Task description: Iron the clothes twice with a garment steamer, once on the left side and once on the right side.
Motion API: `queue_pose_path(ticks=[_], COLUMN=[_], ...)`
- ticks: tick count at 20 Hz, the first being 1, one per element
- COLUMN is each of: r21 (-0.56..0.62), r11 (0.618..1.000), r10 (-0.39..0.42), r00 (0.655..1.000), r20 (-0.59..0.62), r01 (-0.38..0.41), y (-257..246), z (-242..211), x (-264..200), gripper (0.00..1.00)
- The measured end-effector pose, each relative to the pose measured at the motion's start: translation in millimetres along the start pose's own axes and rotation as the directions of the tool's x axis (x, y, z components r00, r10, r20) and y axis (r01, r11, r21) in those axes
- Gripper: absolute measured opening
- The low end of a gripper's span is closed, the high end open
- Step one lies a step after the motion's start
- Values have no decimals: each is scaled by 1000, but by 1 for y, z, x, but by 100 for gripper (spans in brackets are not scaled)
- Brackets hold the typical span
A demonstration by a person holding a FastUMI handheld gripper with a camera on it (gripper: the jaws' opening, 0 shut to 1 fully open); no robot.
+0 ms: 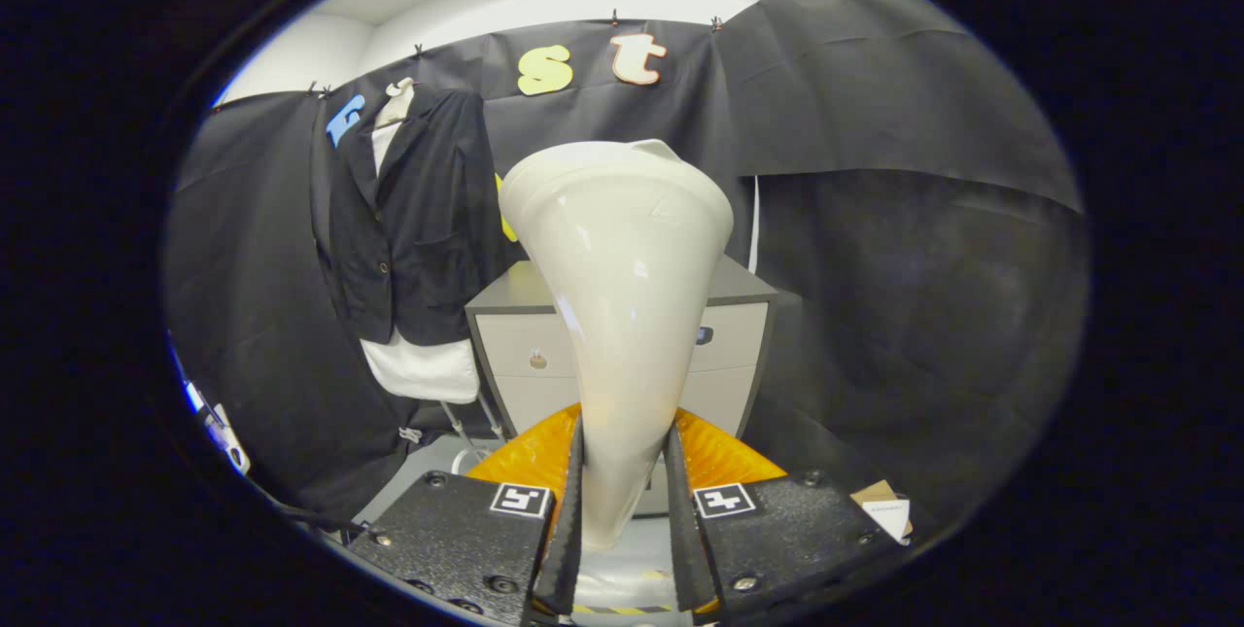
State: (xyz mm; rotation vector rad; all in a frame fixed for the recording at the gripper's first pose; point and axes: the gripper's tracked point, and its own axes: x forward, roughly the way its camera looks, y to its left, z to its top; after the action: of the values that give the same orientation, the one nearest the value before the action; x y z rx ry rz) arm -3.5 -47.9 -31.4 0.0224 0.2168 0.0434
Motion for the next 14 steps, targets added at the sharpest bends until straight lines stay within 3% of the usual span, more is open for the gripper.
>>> queue_pose_path(ticks=[14], r21=[-14], r11=[1000], r10=[26], r00=[1000], r20=[9], r01=[-25], y=[8], z=[5], x=[-9], gripper=[41])
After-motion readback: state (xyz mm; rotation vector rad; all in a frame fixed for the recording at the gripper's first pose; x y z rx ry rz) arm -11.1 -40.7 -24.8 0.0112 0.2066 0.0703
